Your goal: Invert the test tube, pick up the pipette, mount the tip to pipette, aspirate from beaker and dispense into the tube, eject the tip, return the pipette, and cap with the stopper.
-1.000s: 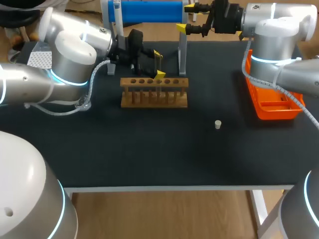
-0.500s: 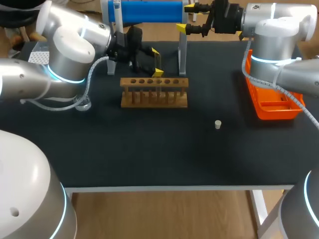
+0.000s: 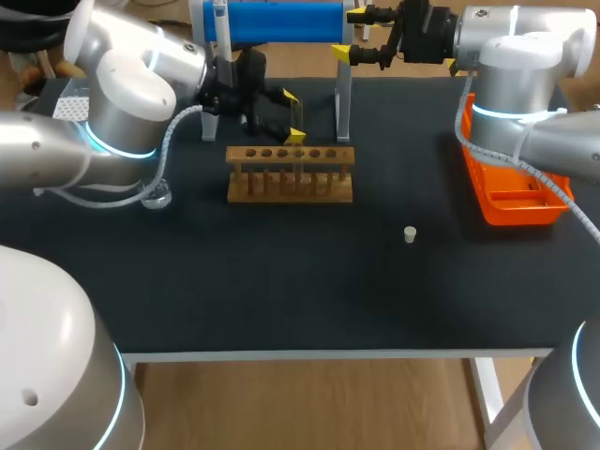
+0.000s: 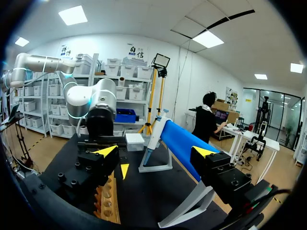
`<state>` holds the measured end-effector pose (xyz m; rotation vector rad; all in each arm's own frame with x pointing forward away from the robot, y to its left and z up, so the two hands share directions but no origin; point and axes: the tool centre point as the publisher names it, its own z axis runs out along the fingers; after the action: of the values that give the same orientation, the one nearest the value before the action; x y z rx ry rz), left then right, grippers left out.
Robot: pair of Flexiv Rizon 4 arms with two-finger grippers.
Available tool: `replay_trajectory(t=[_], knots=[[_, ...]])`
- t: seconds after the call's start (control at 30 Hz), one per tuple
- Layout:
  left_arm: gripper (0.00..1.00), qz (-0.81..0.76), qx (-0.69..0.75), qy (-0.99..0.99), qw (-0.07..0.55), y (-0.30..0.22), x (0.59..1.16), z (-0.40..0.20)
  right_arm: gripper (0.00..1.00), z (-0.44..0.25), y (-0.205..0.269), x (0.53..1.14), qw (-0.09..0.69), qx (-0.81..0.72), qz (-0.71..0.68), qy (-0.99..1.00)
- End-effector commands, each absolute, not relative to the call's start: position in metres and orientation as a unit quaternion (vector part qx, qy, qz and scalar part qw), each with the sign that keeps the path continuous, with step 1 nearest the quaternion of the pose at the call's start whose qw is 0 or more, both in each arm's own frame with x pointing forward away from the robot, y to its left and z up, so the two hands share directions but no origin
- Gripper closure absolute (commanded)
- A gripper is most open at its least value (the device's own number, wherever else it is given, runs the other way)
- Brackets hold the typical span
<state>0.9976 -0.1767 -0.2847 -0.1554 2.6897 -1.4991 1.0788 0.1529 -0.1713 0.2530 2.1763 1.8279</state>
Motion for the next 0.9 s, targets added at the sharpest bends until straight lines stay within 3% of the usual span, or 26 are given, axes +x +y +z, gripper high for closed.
replay_trajectory(t=[0.03, 0.83, 0.9], knots=[[0.0, -0.487, -0.05, 0.871, 0.03, -0.177, 0.996, -0.285, 0.0, -0.171, 0.152, 1.079, 0.142, 0.087, 0.634, 0.755], [0.0, -0.487, -0.05, 0.871, 0.03, -0.177, 0.996, -0.285, 0.0, -0.171, 0.152, 1.079, 0.142, 0.087, 0.634, 0.755], [0.0, -0.487, -0.05, 0.871, 0.03, -0.177, 0.996, -0.285, 0.0, -0.17, 0.137, 1.067, 0.153, 0.081, 0.623, 0.763]])
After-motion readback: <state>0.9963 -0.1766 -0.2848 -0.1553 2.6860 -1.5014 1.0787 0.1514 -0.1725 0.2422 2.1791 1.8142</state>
